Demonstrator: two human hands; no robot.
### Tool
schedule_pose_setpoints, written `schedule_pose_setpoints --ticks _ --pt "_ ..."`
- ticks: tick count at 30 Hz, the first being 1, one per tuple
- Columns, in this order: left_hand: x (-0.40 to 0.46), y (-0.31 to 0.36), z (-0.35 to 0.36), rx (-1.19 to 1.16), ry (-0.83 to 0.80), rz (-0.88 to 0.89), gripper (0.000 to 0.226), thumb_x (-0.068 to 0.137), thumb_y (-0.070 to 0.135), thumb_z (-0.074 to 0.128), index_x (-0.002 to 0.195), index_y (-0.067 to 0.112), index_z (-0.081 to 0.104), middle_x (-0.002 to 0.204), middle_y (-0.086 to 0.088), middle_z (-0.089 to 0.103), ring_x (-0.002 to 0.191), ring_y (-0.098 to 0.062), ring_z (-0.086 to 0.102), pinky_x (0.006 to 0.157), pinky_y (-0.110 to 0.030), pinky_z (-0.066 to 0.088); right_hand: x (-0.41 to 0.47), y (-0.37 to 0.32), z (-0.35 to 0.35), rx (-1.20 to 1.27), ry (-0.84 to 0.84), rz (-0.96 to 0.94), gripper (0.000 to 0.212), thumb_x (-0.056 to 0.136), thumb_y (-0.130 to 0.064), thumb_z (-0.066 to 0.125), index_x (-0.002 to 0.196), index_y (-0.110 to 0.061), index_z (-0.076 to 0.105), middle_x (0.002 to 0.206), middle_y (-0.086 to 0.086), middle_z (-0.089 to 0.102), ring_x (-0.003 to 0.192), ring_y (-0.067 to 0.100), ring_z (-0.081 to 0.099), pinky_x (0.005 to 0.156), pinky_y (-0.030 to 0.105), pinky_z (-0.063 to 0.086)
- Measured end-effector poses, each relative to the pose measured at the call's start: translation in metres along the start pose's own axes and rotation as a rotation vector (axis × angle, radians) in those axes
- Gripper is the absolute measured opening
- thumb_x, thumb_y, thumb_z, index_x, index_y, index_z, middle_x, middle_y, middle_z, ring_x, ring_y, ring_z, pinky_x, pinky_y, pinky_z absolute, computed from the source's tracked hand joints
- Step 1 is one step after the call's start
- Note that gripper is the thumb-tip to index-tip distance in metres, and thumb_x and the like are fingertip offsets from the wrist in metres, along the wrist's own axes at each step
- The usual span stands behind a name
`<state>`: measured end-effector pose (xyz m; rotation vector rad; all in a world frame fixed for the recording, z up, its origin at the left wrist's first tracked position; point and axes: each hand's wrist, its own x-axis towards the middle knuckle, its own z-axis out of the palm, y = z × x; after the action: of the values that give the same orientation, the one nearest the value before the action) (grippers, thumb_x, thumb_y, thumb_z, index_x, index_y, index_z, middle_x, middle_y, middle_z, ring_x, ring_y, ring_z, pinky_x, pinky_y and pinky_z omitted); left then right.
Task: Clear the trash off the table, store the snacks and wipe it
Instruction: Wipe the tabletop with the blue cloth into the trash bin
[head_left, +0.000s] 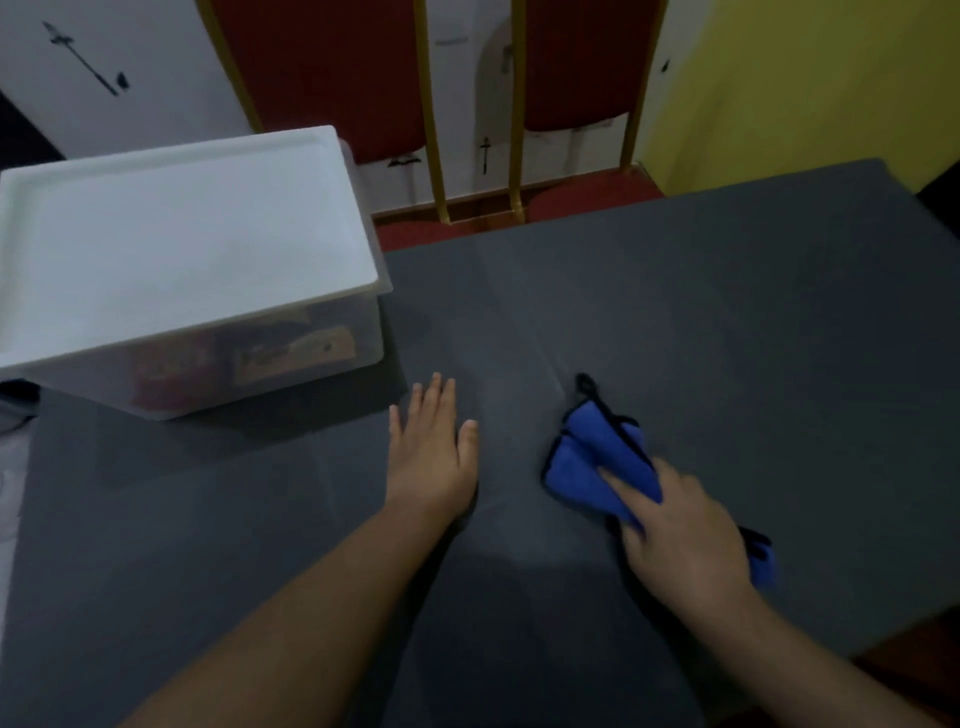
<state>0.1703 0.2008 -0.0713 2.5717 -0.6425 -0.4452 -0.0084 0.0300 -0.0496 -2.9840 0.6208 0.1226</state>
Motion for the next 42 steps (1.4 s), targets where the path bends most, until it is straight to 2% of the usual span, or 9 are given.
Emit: schedule_pose_setpoints --ticks 3,9,15,21,24,29,32,37,42 --pt "0.010 0.013 0.011 0.096 0.016 -0.096 0.057 0.099 0.039 0.018 0.152 0.018 0.007 0.160 0.004 -0.001 0.146 -0.013 -0.008 0.117 -0.040 -0.011 0.019 0.063 -0.009 -0.015 0.029 0.219 0.045 0.082 -0.019 0.056 0.125 -0.032 0.057 0.102 0.015 0.057 0.078 0.036 0.055 0.057 0.038 0.048" --pt "0.021 0.028 0.025 0.185 0.124 -0.276 0.058 0.098 0.041 0.017 0.151 0.022 0.002 0.159 0.007 -0.005 0.146 -0.010 -0.008 0.117 -0.041 -0.008 0.147 0.126 -0.031 0.004 0.126 0.505 0.025 0.089 -0.015 0.042 0.106 -0.016 0.060 0.099 0.018 0.051 0.089 0.039 0.054 0.069 0.042 0.049" --pt "0.023 0.030 0.028 0.227 0.162 -0.336 0.062 0.097 0.043 0.019 0.151 0.021 0.000 0.160 0.002 -0.007 0.146 -0.013 -0.008 0.119 -0.037 -0.006 0.229 0.041 -0.022 -0.022 0.129 0.146 0.034 0.087 -0.020 0.044 0.119 -0.025 0.058 0.112 0.015 0.051 0.099 0.037 0.053 0.074 0.040 0.046" --pt "0.023 0.029 0.029 0.217 0.198 -0.344 0.063 0.097 0.046 0.023 0.151 0.021 0.003 0.160 0.002 -0.003 0.146 -0.013 -0.006 0.119 -0.036 -0.005 0.155 0.000 -0.009 -0.029 0.108 -0.453 0.050 0.064 -0.020 0.070 0.113 -0.026 0.066 0.091 0.009 0.060 0.064 0.029 0.056 0.050 0.030 0.037" --pt "0.024 0.028 0.030 0.213 0.216 -0.343 0.063 0.095 0.048 0.020 0.151 0.022 0.004 0.160 0.003 -0.003 0.146 -0.013 -0.006 0.119 -0.035 -0.006 0.156 0.058 -0.014 -0.031 0.087 -0.380 0.049 0.065 -0.018 0.071 0.113 -0.027 0.066 0.089 0.015 0.059 0.065 0.038 0.057 0.049 0.036 0.046" --pt "0.024 0.026 0.032 0.225 0.214 -0.343 0.072 0.086 0.053 0.005 0.151 0.023 0.000 0.159 0.004 -0.006 0.146 -0.012 -0.009 0.117 -0.034 -0.009 0.234 0.138 -0.034 -0.097 0.164 0.161 0.031 0.087 -0.021 0.050 0.117 -0.021 0.060 0.106 0.023 0.050 0.093 0.045 0.054 0.072 0.047 0.048" --pt "0.024 0.026 0.033 0.235 0.214 -0.342 0.076 0.081 0.055 -0.002 0.150 0.023 -0.001 0.159 0.004 -0.006 0.145 -0.012 -0.009 0.117 -0.035 -0.009 0.294 0.133 -0.035 -0.091 0.183 0.296 0.030 0.090 -0.020 0.046 0.116 -0.015 0.059 0.115 0.025 0.047 0.105 0.046 0.050 0.084 0.050 0.045" --pt "0.023 0.027 0.032 0.246 0.223 -0.348 0.078 0.079 0.055 -0.005 0.150 0.023 -0.001 0.158 0.005 -0.006 0.145 -0.011 -0.009 0.116 -0.033 -0.010 0.342 0.032 -0.027 -0.104 0.124 0.118 0.030 0.093 -0.025 0.043 0.120 -0.022 0.056 0.122 0.016 0.045 0.108 0.036 0.050 0.080 0.042 0.044" --pt "0.023 0.028 0.033 0.244 0.215 -0.371 0.084 0.078 0.056 -0.006 0.150 0.013 0.000 0.159 0.000 -0.006 0.146 -0.011 -0.007 0.115 -0.031 -0.011 0.267 -0.071 -0.017 -0.028 0.055 -0.346 0.030 0.092 -0.025 0.045 0.121 -0.027 0.054 0.120 0.009 0.047 0.105 0.030 0.050 0.072 0.036 0.036"
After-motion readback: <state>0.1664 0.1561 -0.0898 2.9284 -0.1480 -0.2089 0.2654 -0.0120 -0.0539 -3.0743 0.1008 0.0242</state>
